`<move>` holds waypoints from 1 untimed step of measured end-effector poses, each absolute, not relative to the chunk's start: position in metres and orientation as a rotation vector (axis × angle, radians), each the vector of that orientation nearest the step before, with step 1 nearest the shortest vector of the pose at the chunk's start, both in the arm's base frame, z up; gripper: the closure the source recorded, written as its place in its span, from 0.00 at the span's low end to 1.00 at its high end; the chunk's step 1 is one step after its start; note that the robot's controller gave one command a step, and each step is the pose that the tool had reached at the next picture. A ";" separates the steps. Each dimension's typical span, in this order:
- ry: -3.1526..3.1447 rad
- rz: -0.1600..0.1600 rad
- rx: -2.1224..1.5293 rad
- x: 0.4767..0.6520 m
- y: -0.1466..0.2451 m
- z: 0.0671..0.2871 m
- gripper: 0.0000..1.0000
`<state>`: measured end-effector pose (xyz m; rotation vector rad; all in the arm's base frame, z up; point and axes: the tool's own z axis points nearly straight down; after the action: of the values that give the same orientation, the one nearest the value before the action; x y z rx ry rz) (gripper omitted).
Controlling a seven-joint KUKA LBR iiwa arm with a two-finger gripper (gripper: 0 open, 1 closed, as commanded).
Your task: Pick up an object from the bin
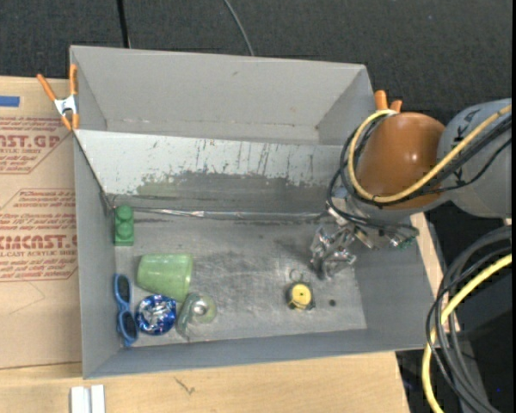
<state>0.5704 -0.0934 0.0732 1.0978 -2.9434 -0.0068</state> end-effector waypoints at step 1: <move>-2.947 0.006 1.111 0.577 -0.103 0.135 1.00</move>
Offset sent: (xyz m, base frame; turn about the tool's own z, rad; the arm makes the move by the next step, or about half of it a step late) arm 0.0041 -0.0106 0.0581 -0.0084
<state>0.5768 -0.1034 0.1350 1.1111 -2.9470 0.0056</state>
